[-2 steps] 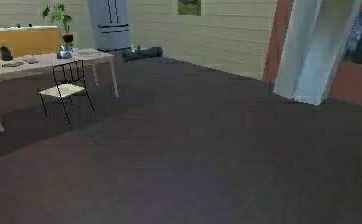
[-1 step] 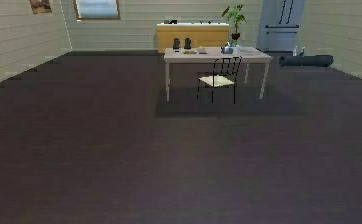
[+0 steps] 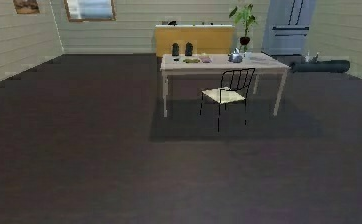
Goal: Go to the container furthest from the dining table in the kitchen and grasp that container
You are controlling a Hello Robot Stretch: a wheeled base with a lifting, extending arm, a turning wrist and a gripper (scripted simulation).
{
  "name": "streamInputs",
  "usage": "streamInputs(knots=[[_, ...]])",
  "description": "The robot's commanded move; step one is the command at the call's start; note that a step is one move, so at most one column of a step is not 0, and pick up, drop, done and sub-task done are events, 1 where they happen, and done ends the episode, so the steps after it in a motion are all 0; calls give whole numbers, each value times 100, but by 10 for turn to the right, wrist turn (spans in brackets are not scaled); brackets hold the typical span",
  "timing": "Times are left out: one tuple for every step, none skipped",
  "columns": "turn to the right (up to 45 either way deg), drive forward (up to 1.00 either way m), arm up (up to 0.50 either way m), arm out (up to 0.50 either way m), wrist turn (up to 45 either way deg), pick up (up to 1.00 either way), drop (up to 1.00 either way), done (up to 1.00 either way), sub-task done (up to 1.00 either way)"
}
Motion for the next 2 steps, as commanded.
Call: streamInputs(knots=[[-30, 0, 0, 0, 0, 0, 0, 0, 0], [0, 100, 0, 0, 0, 0, 0, 0, 0]])
